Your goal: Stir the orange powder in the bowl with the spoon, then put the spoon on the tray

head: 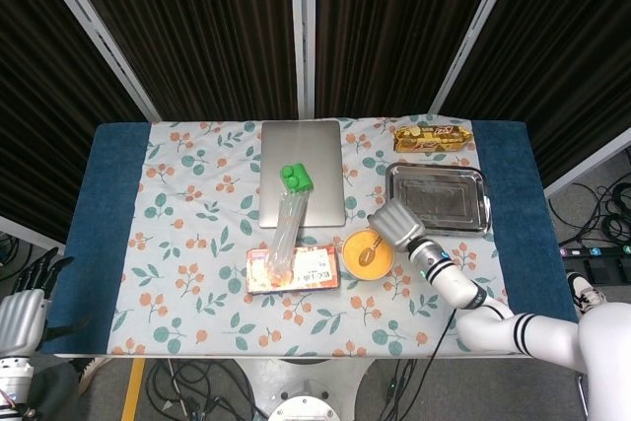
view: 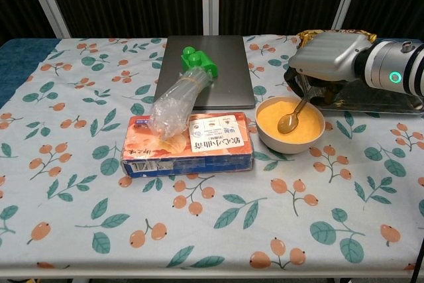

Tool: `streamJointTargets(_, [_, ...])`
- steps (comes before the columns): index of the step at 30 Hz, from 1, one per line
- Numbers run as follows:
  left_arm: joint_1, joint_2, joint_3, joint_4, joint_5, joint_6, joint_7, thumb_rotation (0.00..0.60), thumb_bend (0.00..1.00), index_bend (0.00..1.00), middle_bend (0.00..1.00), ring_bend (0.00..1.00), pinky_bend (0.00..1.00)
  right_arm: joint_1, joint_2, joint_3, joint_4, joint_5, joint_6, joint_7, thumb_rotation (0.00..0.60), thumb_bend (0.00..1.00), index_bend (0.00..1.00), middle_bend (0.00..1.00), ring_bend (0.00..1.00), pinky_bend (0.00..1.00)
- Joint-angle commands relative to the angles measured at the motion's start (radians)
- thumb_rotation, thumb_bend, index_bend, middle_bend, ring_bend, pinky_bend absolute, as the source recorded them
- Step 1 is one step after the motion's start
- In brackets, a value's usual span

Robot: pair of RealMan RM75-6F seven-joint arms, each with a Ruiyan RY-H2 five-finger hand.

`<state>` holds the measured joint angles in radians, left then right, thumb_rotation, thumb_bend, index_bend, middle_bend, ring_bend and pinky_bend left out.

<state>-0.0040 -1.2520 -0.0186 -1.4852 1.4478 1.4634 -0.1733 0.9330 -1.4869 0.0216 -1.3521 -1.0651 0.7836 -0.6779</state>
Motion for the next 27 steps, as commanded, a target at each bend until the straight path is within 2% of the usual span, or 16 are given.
streamJointTargets(1, [0.000, -0.001, 0.001, 0.002, 0.000, -0.001, -0.002, 0.600, 0.13, 0.20, 0.12, 0.08, 0.12, 0.002, -0.002, 0.000, 0.002, 0.003, -0.002, -0.005, 0.600, 0.32, 0.52, 0.95, 0.97, 1.00])
streamJointTargets(11, [0.002, -0.001, 0.002, 0.006, -0.001, -0.002, -0.013, 0.600, 0.12, 0.20, 0.12, 0.08, 0.12, 0.009, -0.001, -0.001, -0.008, 0.011, 0.002, -0.037, 0.600, 0.41, 0.59, 0.95, 0.97, 1.00])
streamJointTargets(18, [0.004, 0.004, 0.002, 0.002, 0.004, 0.004, -0.015, 0.600, 0.12, 0.20, 0.12, 0.08, 0.12, 0.022, 0.055, -0.001, -0.075, 0.020, 0.019, -0.093, 0.600, 0.45, 0.62, 0.95, 0.97, 1.00])
streamJointTargets(27, [0.004, 0.003, 0.005, 0.002, 0.014, 0.008, -0.017, 0.600, 0.12, 0.20, 0.12, 0.08, 0.12, 0.077, 0.145, -0.055, -0.158, -0.026, 0.042, -0.335, 0.600, 0.46, 0.68, 0.96, 0.98, 1.00])
